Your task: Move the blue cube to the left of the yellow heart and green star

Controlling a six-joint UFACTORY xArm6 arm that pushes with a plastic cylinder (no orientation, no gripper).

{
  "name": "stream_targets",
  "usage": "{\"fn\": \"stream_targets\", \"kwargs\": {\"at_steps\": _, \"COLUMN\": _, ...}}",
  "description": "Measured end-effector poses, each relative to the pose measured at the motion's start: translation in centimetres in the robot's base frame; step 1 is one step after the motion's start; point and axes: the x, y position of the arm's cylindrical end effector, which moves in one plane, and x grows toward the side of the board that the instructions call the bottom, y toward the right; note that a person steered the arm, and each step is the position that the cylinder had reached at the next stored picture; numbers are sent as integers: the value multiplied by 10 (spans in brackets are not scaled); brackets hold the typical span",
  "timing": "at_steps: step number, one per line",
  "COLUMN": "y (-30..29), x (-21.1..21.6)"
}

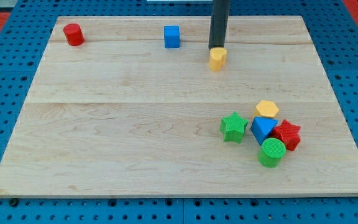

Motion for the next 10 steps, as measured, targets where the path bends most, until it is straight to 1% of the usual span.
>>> {"fn": "stream_targets", "kwargs": {"at_steps": 2, "y": -4, "x": 89}}
{"fn": "stream_targets", "kwargs": {"at_steps": 3, "y": -1, "x": 118}}
{"fn": "stream_targets", "kwargs": {"at_steps": 4, "y": -5, "x": 43}}
{"fn": "stream_targets", "kwargs": {"at_steps": 5, "y": 11, "x": -33}}
{"fn": "stream_targets", "kwargs": {"at_steps": 6, "y": -34, "x": -83}}
{"fn": "stream_targets", "kwargs": {"at_steps": 7, "y": -110, "x": -96}}
{"fn": "stream_targets", "kwargs": {"at_steps": 8, "y": -109, "x": -69}}
{"fn": "stream_targets", "kwargs": {"at_steps": 9, "y": -131, "x": -49}}
{"fn": "stream_targets", "kwargs": {"at_steps": 10, "y": -125, "x": -26}}
